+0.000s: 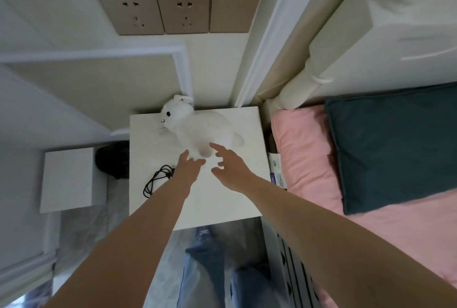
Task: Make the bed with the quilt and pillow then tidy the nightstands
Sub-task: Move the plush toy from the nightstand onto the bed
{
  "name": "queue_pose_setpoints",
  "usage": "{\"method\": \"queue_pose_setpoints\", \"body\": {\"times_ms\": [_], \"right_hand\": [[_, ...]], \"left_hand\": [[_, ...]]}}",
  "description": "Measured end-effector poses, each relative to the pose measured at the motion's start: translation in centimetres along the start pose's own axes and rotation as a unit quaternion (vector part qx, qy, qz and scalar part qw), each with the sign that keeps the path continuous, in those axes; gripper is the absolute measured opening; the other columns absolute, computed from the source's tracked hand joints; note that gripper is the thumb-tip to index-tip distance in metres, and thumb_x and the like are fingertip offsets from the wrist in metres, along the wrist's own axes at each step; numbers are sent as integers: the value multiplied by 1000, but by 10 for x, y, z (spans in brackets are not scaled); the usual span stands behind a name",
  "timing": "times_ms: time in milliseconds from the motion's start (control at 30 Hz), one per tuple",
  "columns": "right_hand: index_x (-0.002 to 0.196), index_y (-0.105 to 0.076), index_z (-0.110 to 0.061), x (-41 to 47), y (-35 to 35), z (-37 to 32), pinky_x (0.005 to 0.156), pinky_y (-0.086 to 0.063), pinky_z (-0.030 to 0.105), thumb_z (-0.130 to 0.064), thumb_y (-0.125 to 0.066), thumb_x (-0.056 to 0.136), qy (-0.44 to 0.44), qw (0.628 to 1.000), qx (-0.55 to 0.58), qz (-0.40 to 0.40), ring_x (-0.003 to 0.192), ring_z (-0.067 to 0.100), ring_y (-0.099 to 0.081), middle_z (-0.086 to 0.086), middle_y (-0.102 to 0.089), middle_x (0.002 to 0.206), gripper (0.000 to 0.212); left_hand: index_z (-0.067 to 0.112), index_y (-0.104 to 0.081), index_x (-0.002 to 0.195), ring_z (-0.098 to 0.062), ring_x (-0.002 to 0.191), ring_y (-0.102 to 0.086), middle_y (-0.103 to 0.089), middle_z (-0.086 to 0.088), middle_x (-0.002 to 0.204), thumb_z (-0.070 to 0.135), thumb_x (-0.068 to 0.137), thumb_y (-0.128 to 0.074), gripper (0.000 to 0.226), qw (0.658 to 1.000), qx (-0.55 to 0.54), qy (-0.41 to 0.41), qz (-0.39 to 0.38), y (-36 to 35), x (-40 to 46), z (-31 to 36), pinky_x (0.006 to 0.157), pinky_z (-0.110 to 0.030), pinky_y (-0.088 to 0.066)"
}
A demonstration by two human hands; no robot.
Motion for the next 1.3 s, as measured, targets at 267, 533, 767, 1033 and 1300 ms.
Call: {"method": "queue_pose_setpoints", "body": {"times_ms": [267,533,767,1033,1300], "right_hand": [[125,-62,-28,47,-18,1,78,-39,18,-31,-67,87,-66,995,47,65,102,16,-61,6,-60,116,38],[109,-62,-21,56,-19,4,66,-37,2,-19,-72,84,-119,973,99,173,82,3,-51,-3,-36,118,27],[98,-54,-18,63,-8,7,74,-47,23,-13,-61,89,-133,958,145,207,82,14,-55,1,-51,108,13],[118,-51,-35,26,24,25,70,-49,26,-26,-49,94,-134,901,315,267,90,13,-62,-9,-60,100,26],[114,-67,-34,-35,64,80,90,-57,33,-18,-47,94,-103,840,407,343,106,9,-64,-11,-66,116,32]], "left_hand": [[25,-46,142,-27,137,-36,-47,6,134,35,94,-55,49,987,-119,90,-62,3,27,-26,94,-49,-40],[11,-28,150,-30,127,-52,-45,-6,148,37,98,-51,63,952,-262,101,-118,-1,42,-42,92,-50,-50],[14,-63,114,-30,124,-53,-60,-4,129,32,90,-64,30,956,-256,110,-93,9,37,-42,96,-55,-47],[30,-60,123,-27,115,-60,-63,1,125,41,69,-83,59,963,-230,81,-114,-19,17,-12,84,-59,-54],[41,-40,134,-25,124,-40,-45,9,133,41,70,-80,75,986,-50,59,-148,-89,-10,-14,97,-65,-40]]}}
Point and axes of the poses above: each hand's wrist, its own x-axis towards the middle knuckle, its own y-axis out of the back of the hand, z = x × y, the point moved 10 cm from there along x, towards the middle knuckle
